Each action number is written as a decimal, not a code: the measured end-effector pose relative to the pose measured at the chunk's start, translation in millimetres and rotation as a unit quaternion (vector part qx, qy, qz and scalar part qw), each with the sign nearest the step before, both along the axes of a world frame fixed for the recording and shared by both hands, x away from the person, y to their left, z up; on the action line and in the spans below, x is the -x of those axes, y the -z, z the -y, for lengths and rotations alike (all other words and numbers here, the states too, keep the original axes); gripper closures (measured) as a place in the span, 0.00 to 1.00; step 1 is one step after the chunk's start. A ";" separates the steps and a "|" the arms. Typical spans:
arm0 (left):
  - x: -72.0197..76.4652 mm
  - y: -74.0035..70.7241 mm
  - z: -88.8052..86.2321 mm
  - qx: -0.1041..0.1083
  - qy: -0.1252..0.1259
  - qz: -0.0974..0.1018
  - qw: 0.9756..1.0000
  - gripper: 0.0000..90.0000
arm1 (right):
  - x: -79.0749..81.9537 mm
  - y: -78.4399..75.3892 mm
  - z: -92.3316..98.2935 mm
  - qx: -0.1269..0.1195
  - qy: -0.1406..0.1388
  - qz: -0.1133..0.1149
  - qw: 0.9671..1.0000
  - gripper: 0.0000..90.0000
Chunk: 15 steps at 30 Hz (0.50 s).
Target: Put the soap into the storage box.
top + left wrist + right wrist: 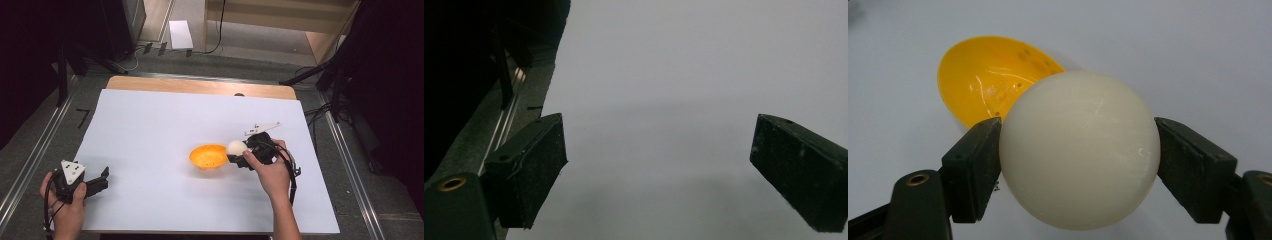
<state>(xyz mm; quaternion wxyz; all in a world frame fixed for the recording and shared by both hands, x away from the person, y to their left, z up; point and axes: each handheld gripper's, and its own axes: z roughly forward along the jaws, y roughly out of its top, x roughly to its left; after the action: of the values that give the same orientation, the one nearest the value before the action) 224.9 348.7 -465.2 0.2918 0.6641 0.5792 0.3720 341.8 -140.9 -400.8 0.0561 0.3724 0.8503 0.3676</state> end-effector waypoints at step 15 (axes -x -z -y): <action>0.0 0.1 0.1 0.000 0.000 0.000 1.000 0.10 | -3.2 -2.2 -11.8 -0.002 -0.012 0.002 1.000 0.26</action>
<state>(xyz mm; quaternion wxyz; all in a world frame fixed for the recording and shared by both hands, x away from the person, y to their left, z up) 224.9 348.6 -465.3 0.2921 0.6638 0.5795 0.3719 345.0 -129.2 -398.6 0.0522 0.3614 0.8539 0.3709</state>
